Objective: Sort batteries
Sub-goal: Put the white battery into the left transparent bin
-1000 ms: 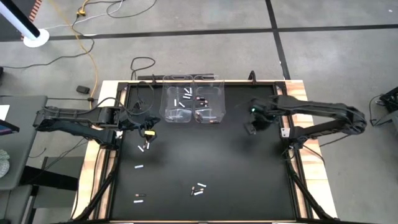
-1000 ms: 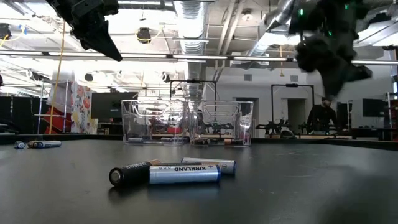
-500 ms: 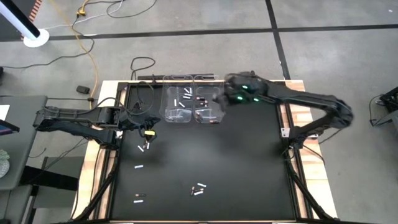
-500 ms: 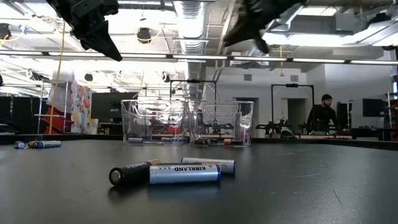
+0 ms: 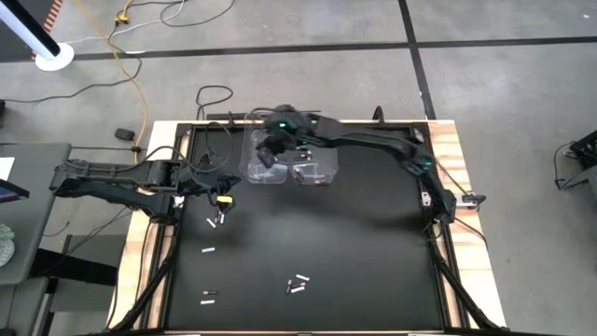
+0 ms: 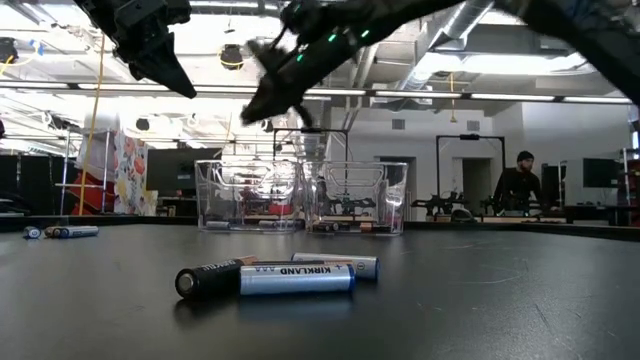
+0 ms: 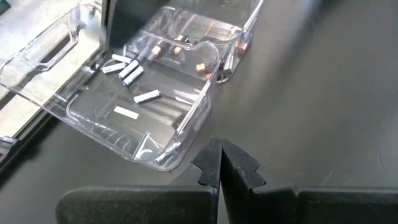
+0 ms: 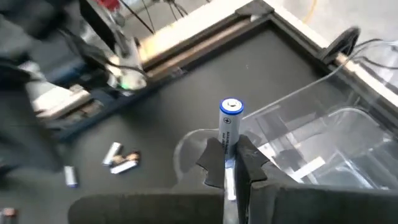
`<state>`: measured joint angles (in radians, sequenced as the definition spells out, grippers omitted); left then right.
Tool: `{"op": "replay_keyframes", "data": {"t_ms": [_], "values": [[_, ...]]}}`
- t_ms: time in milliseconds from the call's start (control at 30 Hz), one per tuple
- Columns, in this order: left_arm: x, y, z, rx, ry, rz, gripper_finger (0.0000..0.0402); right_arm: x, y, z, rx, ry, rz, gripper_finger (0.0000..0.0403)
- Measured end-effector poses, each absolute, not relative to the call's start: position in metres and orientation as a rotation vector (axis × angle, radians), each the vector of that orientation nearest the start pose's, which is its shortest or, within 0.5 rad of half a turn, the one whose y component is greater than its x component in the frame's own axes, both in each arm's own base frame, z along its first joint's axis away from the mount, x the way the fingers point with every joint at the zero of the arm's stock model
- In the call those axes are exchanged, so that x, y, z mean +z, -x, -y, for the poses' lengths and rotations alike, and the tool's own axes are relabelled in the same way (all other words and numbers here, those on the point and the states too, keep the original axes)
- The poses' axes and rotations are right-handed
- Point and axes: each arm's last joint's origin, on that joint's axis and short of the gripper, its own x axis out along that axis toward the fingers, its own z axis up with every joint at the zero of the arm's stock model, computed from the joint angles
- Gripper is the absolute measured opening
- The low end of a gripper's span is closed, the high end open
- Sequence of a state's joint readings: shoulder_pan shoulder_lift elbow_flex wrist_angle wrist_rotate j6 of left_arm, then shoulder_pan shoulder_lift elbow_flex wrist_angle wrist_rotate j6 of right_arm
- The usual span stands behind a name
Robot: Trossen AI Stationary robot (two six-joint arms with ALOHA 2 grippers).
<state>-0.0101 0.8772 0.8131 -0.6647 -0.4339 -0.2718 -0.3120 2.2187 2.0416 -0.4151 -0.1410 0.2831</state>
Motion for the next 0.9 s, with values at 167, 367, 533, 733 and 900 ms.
{"op": "replay_keyframes", "data": {"t_ms": [167, 367, 533, 733, 900], "values": [[0.288, -0.17, -0.01, 0.498, 0.096, -0.654, 0.0, 0.233, -0.509, 0.17, -0.278, -0.435, -0.675, 0.0013], [0.288, -0.17, -0.01, 0.498, 0.096, -0.654, 0.0, 0.201, -0.51, 0.184, -0.317, -0.475, -0.823, 0.0014], [0.288, -0.17, -0.01, 0.498, 0.096, -0.654, 0.0, 0.19, -0.502, 0.191, -0.342, -0.501, -0.906, 0.0019], [0.288, -0.17, -0.01, 0.498, 0.095, -0.654, 0.0, 0.19, -0.497, 0.197, -0.358, -0.514, -0.928, 0.0063], [0.288, -0.17, -0.01, 0.498, 0.095, -0.654, 0.0, 0.19, -0.497, 0.197, -0.359, -0.515, -0.93, 0.009]]}}
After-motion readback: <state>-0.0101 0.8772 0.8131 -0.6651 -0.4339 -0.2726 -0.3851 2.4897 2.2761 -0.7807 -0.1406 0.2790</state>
